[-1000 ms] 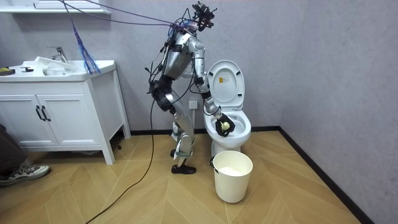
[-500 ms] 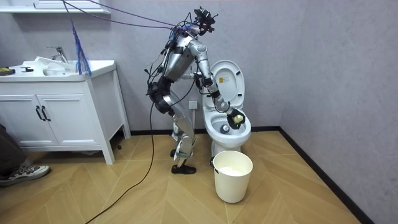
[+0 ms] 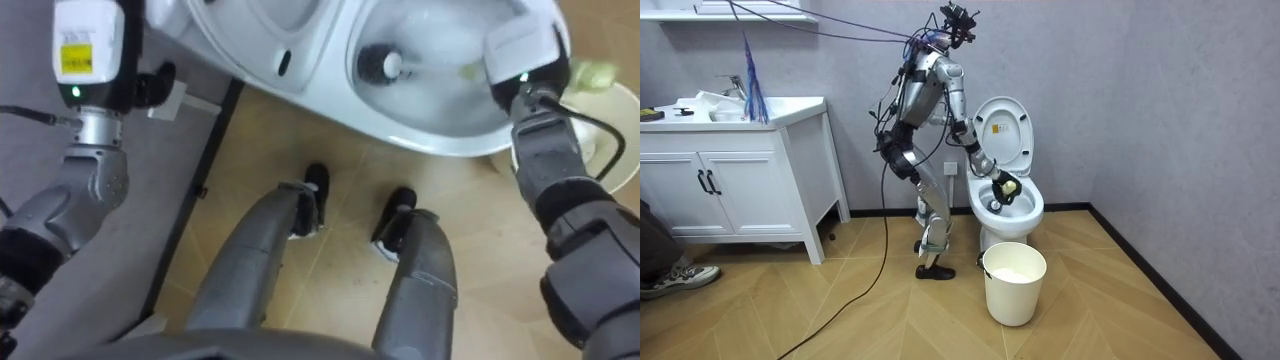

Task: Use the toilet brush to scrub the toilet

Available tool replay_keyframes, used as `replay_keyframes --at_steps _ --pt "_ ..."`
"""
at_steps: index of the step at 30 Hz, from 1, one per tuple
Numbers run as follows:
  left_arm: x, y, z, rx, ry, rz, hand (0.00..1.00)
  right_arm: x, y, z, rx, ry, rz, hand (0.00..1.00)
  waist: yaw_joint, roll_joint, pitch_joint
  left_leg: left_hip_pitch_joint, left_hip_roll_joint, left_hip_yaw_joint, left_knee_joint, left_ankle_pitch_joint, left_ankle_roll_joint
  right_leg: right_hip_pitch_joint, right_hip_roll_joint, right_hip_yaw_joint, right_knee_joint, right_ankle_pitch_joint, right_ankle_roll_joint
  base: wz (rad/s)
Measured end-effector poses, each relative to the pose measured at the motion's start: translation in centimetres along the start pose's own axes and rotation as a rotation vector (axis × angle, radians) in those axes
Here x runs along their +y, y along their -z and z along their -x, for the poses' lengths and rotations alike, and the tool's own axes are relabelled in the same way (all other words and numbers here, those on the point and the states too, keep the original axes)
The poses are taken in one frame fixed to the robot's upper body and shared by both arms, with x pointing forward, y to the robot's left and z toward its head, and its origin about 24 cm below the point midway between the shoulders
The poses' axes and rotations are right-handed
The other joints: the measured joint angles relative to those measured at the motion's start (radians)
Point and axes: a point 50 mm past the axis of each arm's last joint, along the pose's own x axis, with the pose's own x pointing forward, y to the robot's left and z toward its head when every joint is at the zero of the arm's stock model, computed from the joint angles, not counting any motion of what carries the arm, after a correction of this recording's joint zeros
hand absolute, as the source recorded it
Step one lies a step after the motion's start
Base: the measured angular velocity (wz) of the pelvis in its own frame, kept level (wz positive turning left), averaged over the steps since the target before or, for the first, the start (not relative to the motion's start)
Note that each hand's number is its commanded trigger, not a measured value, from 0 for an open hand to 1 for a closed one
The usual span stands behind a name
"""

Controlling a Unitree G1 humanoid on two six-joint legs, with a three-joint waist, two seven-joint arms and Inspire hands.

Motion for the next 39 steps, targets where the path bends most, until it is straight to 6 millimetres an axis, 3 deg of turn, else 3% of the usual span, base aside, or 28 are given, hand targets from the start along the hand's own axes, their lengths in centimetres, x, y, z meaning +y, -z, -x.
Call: replay_keyframes --at_steps 2,7,12,14,19,23,27,30,33,35,36,37,38,39 --pt "-0.5 -0.1 0.7 0.030 0.015 0.031 0.00 1.3 -0.6 0.9 0.025 -0.057 -0.068 1.00 -0.002 0.013 -0.0031 0.021 -0.002 0.016 -0.021 0.002 0.001 0.008 -0.007 0.005 -0.002 -0.002 0.000 -0.04" --pt "-0.6 0.1 1.2 0.078 -0.003 0.076 0.00 2.4 -0.5 1.5 0.067 -0.107 -0.152 1.00 -0.009 0.038 -0.0018 0.019 0.003 0.013 -0.034 0.003 -0.006 0.005 -0.006 0.002 -0.011 -0.010 -0.006 0.02" --pt "-0.4 -0.1 0.8 0.066 -0.015 0.076 0.00 2.1 0.7 1.0 0.085 -0.103 -0.131 1.00 0.007 0.036 0.0006 0.008 0.004 0.013 -0.034 0.002 -0.009 -0.005 -0.008 -0.002 -0.007 -0.015 -0.010 0.00" --pt "0.2 -0.4 -0.1 0.038 -0.043 0.076 0.00 1.8 2.2 0.4 0.101 -0.099 -0.140 1.00 0.019 0.011 0.0131 -0.007 -0.002 0.024 -0.024 0.001 -0.008 -0.037 -0.023 0.014 0.027 -0.023 -0.010 0.00" --pt "1.4 -0.9 -1.7 -0.014 -0.102 0.051 0.00 0.7 4.7 -0.5 0.131 -0.059 -0.144 1.00 0.017 -0.035 0.0285 -0.066 -0.034 0.027 0.026 -0.001 -0.003 -0.117 -0.060 0.039 0.120 -0.047 -0.007 0.11" --pt "2.2 -1.3 -2.5 -0.039 -0.146 0.023 0.00 -1.6 8.2 -1.6 0.198 0.028 -0.099 1.00 0.020 -0.060 0.0268 -0.122 -0.035 0.037 0.077 -0.005 0.004 -0.184 -0.064 0.065 0.172 -0.050 -0.005 -0.01" --pt "2.3 -1.0 -2.4 -0.032 -0.147 -0.013 0.00 -2.8 9.2 -2.0 0.229 0.094 -0.078 1.00 0.005 -0.085 0.0238 -0.117 -0.036 0.039 0.091 -0.007 0.007 -0.174 -0.075 0.055 0.181 -0.050 -0.009 -0.01" --pt "2.0 -0.9 -2.3 -0.024 -0.118 -0.021 0.00 -2.5 9.0 -1.8 0.208 0.096 -0.003 1.00 -0.001 -0.087 0.0232 -0.088 -0.035 0.039 0.089 -0.010 0.012 -0.137 -0.072 0.050 0.173 -0.050 -0.007 0.00" --pt "1.6 -0.9 -2.2 -0.014 -0.086 -0.020 0.00 -1.7 7.8 -1.3 0.145 0.094 0.083 1.00 0.011 -0.076 0.0168 -0.069 -0.031 0.032 0.085 -0.011 0.013 -0.111 -0.061 0.047 0.151 -0.043 -0.001 -0.09" --pt "1.0 -1.2 -1.9 -0.024 -0.047 -0.018 0.00 0.1 5.9 -0.4 0.074 0.050 0.125 1.00 0.034 -0.061 0.0134 -0.046 -0.030 0.025 0.075 -0.012 0.014 -0.081 -0.047 0.049 0.133 -0.041 0.008 0.00" --pt "0.9 -1.3 -1.8 -0.021 -0.040 -0.017 0.00 0.3 5.4 -0.3 0.060 0.042 0.125 1.00 0.036 -0.048 0.0142 -0.041 -0.030 0.024 0.071 -0.012 0.015 -0.072 -0.043 0.045 0.124 -0.039 0.012 0.04" --pt "0.4 -1.5 -1.2 -0.022 -0.019 -0.010 0.00 0.9 4.5 0.1 0.041 0.028 0.119 1.00 0.043 -0.016 0.0136 -0.034 -0.030 0.016 0.063 -0.011 0.016 -0.056 -0.042 0.032 0.105 -0.034 0.019 0.06" --pt "0.2 -1.7 -1.0 -0.023 -0.012 -0.001 0.00 1.4 4.0 0.4 0.039 0.017 0.114 1.00 0.048 -0.002 0.0131 -0.030 -0.031 0.014 0.059 -0.010 0.017 -0.050 -0.042 0.030 0.099 -0.033 0.022 0.04" --pt "-0.3 -1.9 -0.6 -0.014 0.007 0.014 0.00 2.1 3.7 0.8 0.084 -0.012 0.101 1.00 0.057 0.019 0.0070 -0.026 -0.031 0.018 0.046 -0.006 0.022 -0.050 -0.044 0.032 0.090 -0.029 0.027 0.00"
